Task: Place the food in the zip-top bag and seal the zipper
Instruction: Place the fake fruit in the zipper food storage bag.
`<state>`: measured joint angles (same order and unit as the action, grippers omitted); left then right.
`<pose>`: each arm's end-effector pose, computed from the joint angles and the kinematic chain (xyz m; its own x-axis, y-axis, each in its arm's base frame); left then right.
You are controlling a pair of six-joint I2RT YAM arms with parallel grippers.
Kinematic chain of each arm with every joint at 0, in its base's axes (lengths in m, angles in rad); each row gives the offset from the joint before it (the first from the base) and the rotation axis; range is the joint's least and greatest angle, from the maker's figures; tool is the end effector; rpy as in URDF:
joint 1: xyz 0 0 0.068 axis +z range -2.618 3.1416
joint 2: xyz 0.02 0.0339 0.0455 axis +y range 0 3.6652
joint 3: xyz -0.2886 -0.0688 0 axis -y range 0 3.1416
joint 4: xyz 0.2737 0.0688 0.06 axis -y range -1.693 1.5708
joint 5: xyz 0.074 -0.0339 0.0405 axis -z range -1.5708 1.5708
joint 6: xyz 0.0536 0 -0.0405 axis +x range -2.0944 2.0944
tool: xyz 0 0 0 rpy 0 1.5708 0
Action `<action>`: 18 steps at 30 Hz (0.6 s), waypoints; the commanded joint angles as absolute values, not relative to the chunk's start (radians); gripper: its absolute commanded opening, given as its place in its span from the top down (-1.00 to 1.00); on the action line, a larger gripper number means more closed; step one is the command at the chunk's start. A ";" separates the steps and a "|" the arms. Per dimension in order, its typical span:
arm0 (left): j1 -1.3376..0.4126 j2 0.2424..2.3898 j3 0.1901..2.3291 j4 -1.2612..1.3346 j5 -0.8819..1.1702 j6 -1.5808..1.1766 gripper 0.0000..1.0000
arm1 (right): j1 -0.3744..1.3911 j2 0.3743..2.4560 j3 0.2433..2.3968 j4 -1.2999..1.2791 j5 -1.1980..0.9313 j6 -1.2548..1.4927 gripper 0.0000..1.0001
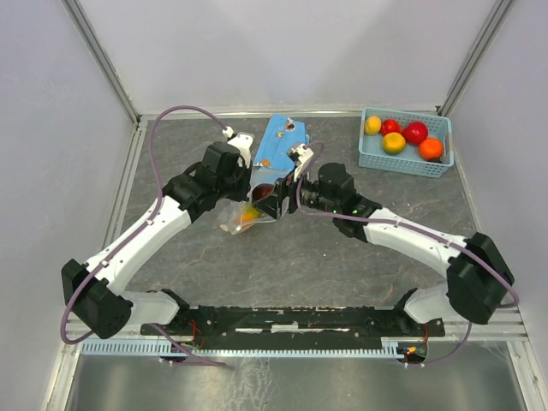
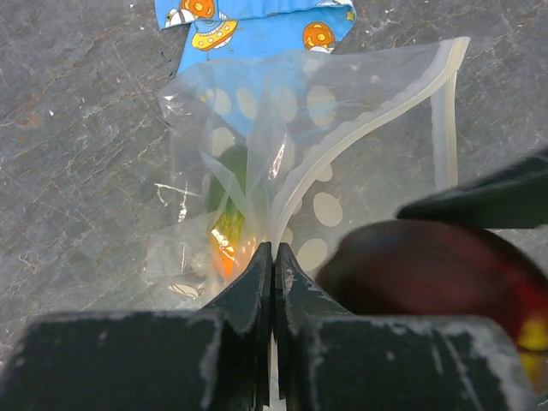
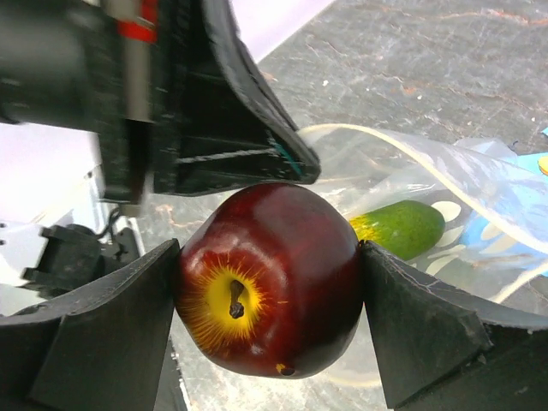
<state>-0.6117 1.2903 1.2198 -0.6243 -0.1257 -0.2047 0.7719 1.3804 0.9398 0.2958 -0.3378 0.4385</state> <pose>0.2618 -0.1754 0.3500 -0.6130 0.1836 -0.7685 0.3741 0.9241 -0.0776 0.2469 0.2651 0.3165 -0.4728 0.0988 -0.8756 -0.7647 0.4478 0.4634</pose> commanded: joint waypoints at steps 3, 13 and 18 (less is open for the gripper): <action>-0.604 1.250 1.220 -0.555 -0.072 -0.155 0.95 | 0.782 1.503 0.942 0.448 -0.287 0.389 -0.36; -0.603 1.238 1.215 -0.541 -0.003 -0.152 0.95 | 0.781 1.610 0.957 0.469 -0.049 0.384 -0.42; -0.603 1.233 1.212 -0.533 0.044 -0.150 0.95 | 0.781 1.650 0.990 0.495 -0.023 0.453 -0.51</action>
